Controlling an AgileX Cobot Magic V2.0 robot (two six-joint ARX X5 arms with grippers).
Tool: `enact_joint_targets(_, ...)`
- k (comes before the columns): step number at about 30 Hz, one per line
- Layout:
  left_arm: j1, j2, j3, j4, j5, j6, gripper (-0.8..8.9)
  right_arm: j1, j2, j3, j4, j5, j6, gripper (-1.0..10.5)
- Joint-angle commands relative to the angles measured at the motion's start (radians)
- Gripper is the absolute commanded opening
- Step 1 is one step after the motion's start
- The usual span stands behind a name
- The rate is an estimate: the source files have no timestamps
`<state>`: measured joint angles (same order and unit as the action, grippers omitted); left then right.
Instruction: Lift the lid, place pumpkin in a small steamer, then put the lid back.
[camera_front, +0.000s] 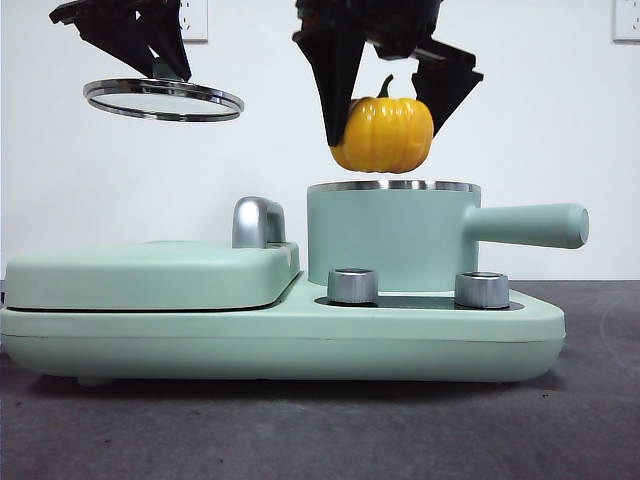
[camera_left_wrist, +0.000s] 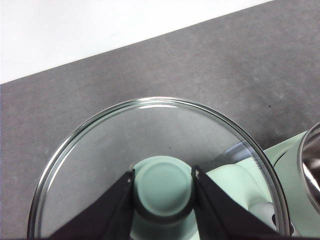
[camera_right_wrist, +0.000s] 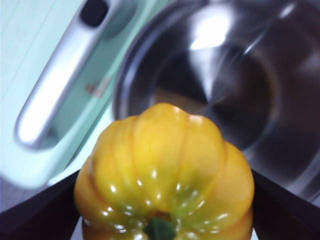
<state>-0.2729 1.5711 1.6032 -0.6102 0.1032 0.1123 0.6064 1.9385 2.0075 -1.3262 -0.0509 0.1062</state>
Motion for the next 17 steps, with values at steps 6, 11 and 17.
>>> enact_joint_targets(6,-0.002,-0.009,0.027,0.023,0.001,0.006,0.80,-0.061,0.113,0.049,0.044,0.006,-0.063,3.7)
enact_joint_targets(11,-0.002,-0.009,0.027,0.023,0.002,0.005,0.80,-0.068,0.163,0.049,0.064,0.003,-0.088,3.7)
enact_joint_targets(17,-0.002,-0.009,0.027,0.023,0.002,0.002,0.80,-0.066,0.212,0.049,0.066,0.019,-0.097,3.7)
